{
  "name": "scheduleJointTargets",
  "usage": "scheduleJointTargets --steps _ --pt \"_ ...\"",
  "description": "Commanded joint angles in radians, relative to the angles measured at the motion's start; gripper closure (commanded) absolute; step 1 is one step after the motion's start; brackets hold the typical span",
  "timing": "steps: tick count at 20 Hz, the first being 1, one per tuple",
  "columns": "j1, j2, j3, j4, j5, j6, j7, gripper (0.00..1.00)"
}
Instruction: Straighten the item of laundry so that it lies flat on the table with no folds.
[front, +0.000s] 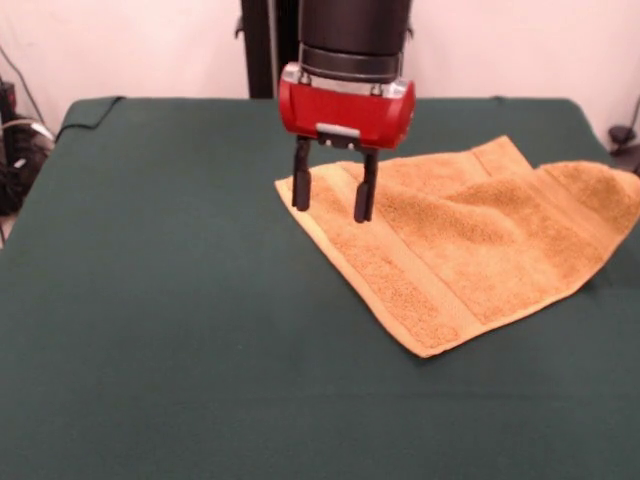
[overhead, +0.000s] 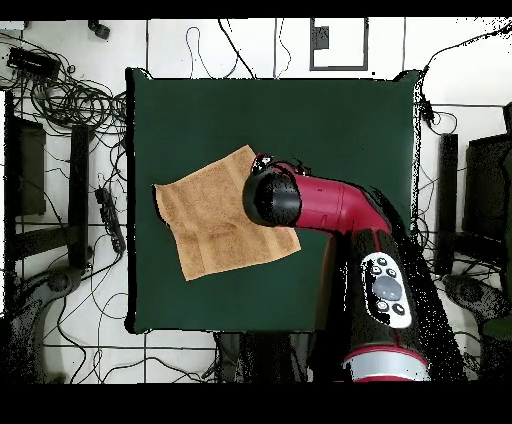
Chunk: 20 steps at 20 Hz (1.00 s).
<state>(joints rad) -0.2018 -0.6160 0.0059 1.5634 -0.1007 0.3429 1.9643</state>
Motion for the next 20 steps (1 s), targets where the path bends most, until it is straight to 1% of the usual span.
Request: scheduleJointTargets --steps 1,12,20 --pt "0.059 0.096 0.008 0.034 0.067 -0.030 0.237 0.00" --pt "0.128 0.146 -0.048 -0.006 0.148 -0.034 0.263 0.00" --pt "0.138 0.133 -0.074 0.004 0.178 -0.012 0.225 0.00"
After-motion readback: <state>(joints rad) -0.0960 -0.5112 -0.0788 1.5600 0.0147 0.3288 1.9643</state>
